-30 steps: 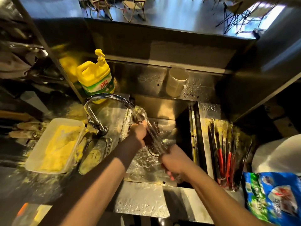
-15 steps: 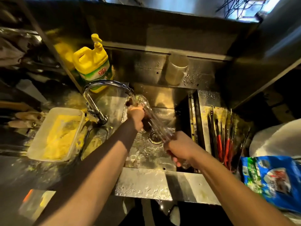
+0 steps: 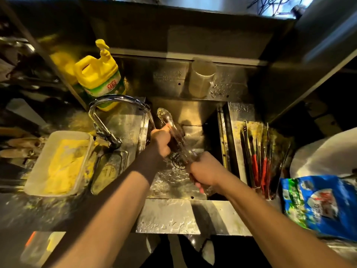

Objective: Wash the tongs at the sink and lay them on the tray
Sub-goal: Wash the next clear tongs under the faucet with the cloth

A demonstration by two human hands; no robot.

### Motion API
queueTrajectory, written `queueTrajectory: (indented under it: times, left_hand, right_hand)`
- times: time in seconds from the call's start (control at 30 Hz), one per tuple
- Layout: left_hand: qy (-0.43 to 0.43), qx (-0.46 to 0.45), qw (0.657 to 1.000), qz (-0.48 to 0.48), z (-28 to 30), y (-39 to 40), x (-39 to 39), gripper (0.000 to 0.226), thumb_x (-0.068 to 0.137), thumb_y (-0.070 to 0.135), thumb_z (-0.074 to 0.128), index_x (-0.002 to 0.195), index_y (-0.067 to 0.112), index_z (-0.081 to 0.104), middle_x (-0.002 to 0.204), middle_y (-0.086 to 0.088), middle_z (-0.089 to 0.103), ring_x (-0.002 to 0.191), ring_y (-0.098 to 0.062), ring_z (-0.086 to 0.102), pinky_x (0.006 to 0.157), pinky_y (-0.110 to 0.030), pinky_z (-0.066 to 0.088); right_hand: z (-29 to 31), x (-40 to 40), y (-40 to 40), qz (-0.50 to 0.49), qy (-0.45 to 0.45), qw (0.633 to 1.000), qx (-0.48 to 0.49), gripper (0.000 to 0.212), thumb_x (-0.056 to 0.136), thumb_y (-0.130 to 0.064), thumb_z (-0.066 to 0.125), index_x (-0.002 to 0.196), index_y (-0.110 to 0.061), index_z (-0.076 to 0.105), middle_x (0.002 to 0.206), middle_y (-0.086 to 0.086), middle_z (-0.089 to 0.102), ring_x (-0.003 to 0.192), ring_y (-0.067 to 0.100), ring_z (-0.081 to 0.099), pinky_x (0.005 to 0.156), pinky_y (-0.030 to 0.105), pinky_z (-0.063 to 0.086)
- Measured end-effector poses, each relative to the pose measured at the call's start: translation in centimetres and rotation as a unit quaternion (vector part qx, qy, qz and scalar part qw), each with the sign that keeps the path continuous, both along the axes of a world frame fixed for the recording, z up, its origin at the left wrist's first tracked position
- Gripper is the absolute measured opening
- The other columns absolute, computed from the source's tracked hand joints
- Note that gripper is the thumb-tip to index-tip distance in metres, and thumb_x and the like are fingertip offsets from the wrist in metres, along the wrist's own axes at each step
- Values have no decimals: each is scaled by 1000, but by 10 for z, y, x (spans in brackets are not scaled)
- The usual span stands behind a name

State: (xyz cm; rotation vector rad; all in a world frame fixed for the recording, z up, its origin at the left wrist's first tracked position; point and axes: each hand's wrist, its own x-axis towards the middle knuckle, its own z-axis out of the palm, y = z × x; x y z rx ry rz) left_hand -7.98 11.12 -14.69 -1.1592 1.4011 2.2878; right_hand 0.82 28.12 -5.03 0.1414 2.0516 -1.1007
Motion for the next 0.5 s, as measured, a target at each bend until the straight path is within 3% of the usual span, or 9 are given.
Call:
queueTrajectory:
  times: [0.1, 0.17, 0.2, 0.27, 0.33, 0.43, 0.5]
  left_hand:
    - [-6, -22, 991, 131, -8, -15, 3, 29, 98, 26, 58, 123, 11, 57, 109, -15, 63, 91, -31, 66, 67, -40, 58]
    - [16, -5, 982, 188, -9, -29, 5, 28, 98, 26, 58, 120, 9, 59, 114, -14, 68, 94, -32, 70, 74, -49, 59]
    - [35, 27, 983, 179, -6, -30, 9, 35, 99, 27, 55, 125, 5, 60, 122, -16, 68, 103, -34, 69, 86, -57, 56]
    - [61, 86, 983, 148, -1, -30, 16, 44, 103, 37, 45, 128, 6, 61, 135, -18, 62, 120, -34, 62, 109, -55, 42]
    - [96, 129, 976, 145, 6, -35, 19, 47, 104, 46, 36, 117, 10, 64, 133, -16, 63, 115, -30, 63, 104, -48, 44]
    - [136, 191, 964, 127, 11, -43, 29, 49, 103, 49, 31, 116, 15, 64, 112, -12, 72, 102, -27, 68, 82, -42, 53]
    - [196, 198, 955, 104, 11, -45, 36, 51, 100, 48, 32, 102, 14, 69, 93, -9, 76, 90, -24, 73, 78, -39, 59]
  right_hand:
    - [7, 6, 15, 31, -15, 999, -5, 43, 83, -45, 61, 90, -3, 62, 49, 2, 56, 36, 17, 48, 44, 29, 44]
    - [12, 3, 31, 6, 2, 1000, -7, 63, 75, -68, 50, 94, -9, 62, 58, 1, 58, 41, 16, 49, 43, 26, 43]
    - [13, -1, 34, -6, 28, 1000, -1, 61, 78, -70, 43, 95, -14, 61, 64, 3, 59, 45, 16, 52, 45, 28, 44]
    - [14, -12, 28, 9, 97, 995, 32, 46, 86, -62, 40, 101, -23, 58, 78, 4, 64, 59, 21, 61, 57, 37, 54]
    - [12, -19, 17, 39, 141, 988, 49, 36, 90, -51, 52, 114, -25, 49, 90, 3, 67, 71, 24, 69, 67, 45, 61]
    - [8, -23, 4, 24, 142, 988, 57, 58, 78, -42, 80, 119, -18, 47, 102, 5, 65, 81, 25, 70, 69, 46, 61]
    - [7, -22, -3, 58, 189, 972, 126, 62, 76, -45, 81, 121, -21, 46, 111, 3, 63, 94, 26, 67, 78, 48, 59]
